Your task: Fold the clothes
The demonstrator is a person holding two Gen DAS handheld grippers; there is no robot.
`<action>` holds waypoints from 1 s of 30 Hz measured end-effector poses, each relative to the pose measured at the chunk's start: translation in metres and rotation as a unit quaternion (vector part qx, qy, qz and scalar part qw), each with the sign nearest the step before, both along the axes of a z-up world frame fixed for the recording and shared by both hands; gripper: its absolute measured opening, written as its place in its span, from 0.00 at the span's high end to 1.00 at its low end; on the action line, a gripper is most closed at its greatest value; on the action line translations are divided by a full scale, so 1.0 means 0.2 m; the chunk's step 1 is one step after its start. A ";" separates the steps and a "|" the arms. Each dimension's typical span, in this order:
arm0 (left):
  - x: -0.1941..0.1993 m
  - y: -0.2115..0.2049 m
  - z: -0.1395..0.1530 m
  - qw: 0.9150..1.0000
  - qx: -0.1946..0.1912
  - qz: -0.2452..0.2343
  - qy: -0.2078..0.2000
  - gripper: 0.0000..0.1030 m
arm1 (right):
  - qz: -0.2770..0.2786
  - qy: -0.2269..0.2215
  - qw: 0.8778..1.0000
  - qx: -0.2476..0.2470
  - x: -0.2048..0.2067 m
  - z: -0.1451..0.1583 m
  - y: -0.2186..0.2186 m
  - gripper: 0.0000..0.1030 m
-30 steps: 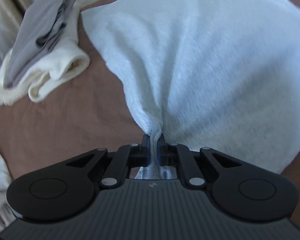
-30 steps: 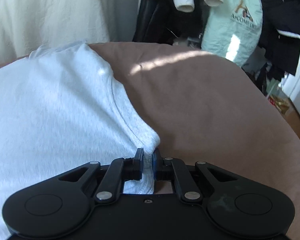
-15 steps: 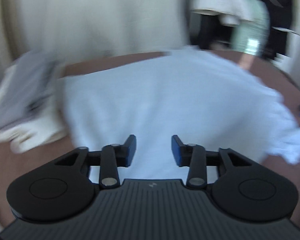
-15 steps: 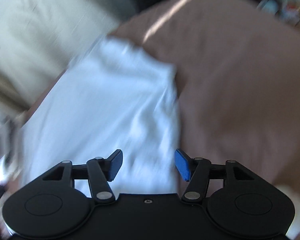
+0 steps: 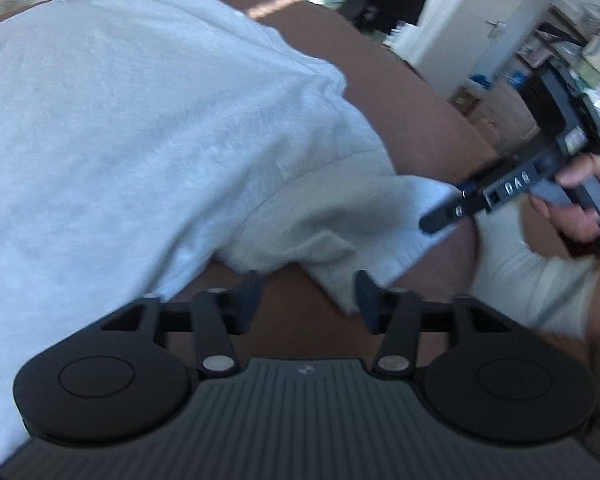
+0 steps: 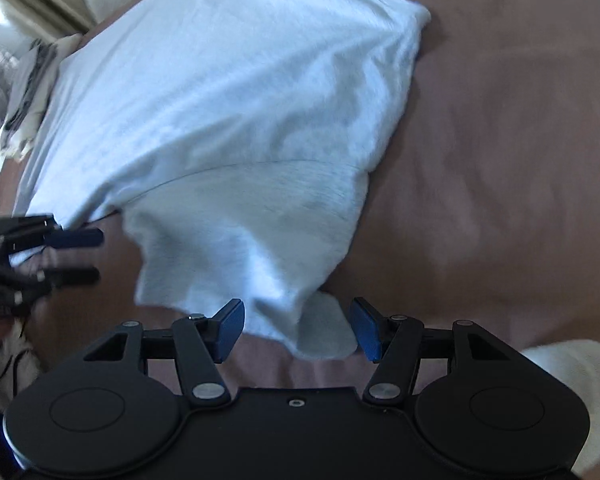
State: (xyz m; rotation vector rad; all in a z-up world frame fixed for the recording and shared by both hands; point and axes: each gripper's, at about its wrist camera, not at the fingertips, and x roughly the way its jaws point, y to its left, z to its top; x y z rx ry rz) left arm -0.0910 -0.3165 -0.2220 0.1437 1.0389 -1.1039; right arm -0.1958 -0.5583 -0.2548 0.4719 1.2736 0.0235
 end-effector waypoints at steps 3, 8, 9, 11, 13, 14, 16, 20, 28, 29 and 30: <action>0.01 -0.07 -0.09 0.999 0.020 0.037 0.016 0.68 | -0.003 -0.009 1.000 0.021 -0.01 -0.05 -0.01 0.43; 0.01 0.00 -0.04 0.996 0.001 0.043 0.080 1.00 | 0.043 -0.050 0.994 0.088 -0.09 0.07 -0.04 0.93; -0.01 0.02 -0.02 0.995 -0.004 0.045 0.094 1.00 | 0.050 -0.056 0.993 0.089 -0.12 0.10 -0.05 0.93; -0.05 0.06 0.02 0.993 -0.003 0.048 0.107 1.00 | 0.062 -0.060 0.993 0.082 -0.17 0.16 -0.06 0.93; -0.09 0.06 -0.01 0.994 0.016 0.049 0.095 1.00 | 0.069 -0.044 0.994 0.078 -0.20 0.13 -0.06 0.93; -0.11 0.06 -0.04 0.995 0.030 0.048 0.082 1.00 | 0.061 -0.029 0.995 0.077 -0.20 0.09 -0.07 0.93; -0.13 0.06 -0.10 0.995 0.037 0.058 0.067 1.00 | 0.033 0.000 0.996 0.087 -0.20 -0.02 -0.08 0.93; -0.13 0.11 -0.12 0.993 -0.051 0.083 0.066 0.92 | -0.010 0.005 0.994 0.105 -0.20 -0.13 -0.11 0.93; -0.13 -0.05 -0.20 0.996 -0.069 0.014 0.057 0.68 | -0.032 -0.017 0.994 0.103 -0.20 -0.06 -0.13 0.93; -0.12 -0.08 -0.23 0.995 -0.066 0.012 0.069 0.68 | -0.033 -0.019 0.994 0.102 -0.20 -0.05 -0.14 0.93; -0.12 -0.11 -0.25 0.995 -0.067 0.008 0.079 0.64 | -0.034 -0.019 0.994 0.101 -0.20 -0.04 -0.14 0.93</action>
